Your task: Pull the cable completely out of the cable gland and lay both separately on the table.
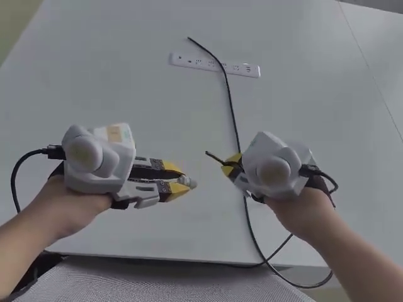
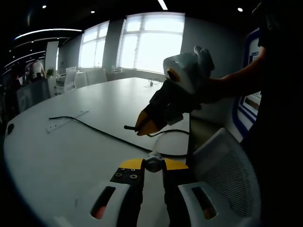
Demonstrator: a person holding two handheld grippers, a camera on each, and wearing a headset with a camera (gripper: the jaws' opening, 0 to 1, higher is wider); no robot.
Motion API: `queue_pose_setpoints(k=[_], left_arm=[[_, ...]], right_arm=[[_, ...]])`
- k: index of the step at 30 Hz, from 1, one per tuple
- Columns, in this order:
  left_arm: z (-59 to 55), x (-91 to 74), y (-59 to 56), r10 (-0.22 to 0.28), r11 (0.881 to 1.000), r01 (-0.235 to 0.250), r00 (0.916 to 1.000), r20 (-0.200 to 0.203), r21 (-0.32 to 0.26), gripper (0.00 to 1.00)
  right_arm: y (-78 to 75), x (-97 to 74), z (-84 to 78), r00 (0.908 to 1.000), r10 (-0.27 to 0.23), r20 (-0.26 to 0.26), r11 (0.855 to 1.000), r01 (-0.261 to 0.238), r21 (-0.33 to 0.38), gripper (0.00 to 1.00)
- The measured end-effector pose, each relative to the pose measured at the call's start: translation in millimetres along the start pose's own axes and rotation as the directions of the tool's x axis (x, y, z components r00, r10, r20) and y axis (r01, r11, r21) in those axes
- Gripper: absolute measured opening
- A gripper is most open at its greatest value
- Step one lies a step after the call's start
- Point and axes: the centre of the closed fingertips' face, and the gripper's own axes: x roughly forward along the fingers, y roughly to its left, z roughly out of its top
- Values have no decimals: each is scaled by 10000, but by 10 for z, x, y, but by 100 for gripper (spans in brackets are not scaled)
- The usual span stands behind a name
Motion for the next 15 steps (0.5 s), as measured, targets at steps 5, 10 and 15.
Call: queue_pose_setpoints(k=[5,10,15], left_arm=[[-89,-47,20,152,9998,-151,9999,54,-161,15],[-169,-97,43,292,9992,-290,9995,72,-273,15],[-240,-140,74,448,9982,-444,9990,95,-392,15]], right_arm=[[-37,53,56,9999,-67,-128,9978,58,-654,0],[-74,116,178,9999,-52,-126,9948,39,-1018,0],[-83,183,325,10000,82,-27,9916,-85,-1293,0]])
